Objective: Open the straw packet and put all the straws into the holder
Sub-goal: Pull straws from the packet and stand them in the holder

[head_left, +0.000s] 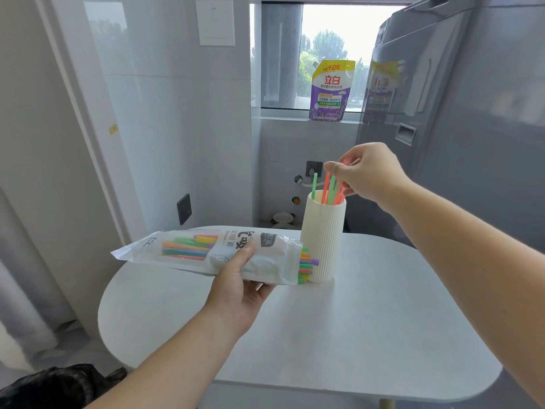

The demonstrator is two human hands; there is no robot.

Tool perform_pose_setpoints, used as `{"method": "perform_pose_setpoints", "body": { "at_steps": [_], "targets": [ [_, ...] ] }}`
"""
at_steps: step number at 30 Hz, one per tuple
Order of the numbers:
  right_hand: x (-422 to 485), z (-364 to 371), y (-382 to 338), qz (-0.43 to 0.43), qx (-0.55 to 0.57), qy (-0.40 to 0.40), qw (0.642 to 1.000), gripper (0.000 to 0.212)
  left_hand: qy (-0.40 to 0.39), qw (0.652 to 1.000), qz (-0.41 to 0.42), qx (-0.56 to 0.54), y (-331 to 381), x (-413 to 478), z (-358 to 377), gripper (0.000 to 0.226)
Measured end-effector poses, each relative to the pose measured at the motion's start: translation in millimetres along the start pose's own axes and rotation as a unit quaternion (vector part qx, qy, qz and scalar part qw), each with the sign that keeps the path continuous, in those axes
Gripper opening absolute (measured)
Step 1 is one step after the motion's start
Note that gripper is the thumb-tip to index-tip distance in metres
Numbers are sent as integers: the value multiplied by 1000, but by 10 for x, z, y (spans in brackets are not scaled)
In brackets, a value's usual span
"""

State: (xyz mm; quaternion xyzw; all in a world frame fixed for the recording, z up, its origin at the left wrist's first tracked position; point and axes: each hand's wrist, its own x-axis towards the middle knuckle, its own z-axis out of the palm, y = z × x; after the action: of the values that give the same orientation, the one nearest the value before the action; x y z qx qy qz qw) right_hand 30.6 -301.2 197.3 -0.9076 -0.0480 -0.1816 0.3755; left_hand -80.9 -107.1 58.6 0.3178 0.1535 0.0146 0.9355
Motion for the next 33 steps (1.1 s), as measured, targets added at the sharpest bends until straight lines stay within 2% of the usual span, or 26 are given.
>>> {"method": "perform_pose_setpoints", "body": {
  "at_steps": [2, 4, 6, 8, 10, 13, 16, 18, 19, 27, 33],
  "targets": [
    [-32, 25, 41, -8, -1, 29, 1000, 40, 2, 1000, 0, 0, 4, -3, 0, 33],
    [-105, 26, 68, -17, -3, 91, 996, 48, 2, 1000, -1, -1, 14, -4, 0, 30],
    [-271, 4, 56, -20, 16, 143, 989, 41, -1, 1000, 1, -1, 28, -4, -4, 27],
    [-525, 29, 48, -27, 50, 159, 986, 28, -4, 1000, 3, 1, 38, 0, -2, 26],
    [-823, 135, 82, -17, 75, 123, 989, 25, -7, 1000, 6, 5, 39, 2, 4, 24],
    [-1176, 358, 201, 67, 125, -20, 990, 26, -16, 999, 16, 24, 37, -4, 11, 21],
    [-1327, 517, 302, 194, 261, -134, 936, 22, -30, 998, 31, 40, 31, -16, 28, 28],
    [-1378, 582, 339, 237, 358, -137, 893, 20, -43, 997, 37, 49, 18, -33, 50, 31],
    [-1395, 606, 356, 242, 383, -129, 882, 20, -50, 997, 40, 53, 14, -40, 56, 32],
    [-1367, 605, 439, 250, 429, -119, 860, 15, -72, 990, 76, 97, 48, -43, 51, 38],
    [-1338, 532, 477, 287, 475, -98, 826, 10, -45, 992, 78, 89, 106, 0, 15, 44]
  ]
}}
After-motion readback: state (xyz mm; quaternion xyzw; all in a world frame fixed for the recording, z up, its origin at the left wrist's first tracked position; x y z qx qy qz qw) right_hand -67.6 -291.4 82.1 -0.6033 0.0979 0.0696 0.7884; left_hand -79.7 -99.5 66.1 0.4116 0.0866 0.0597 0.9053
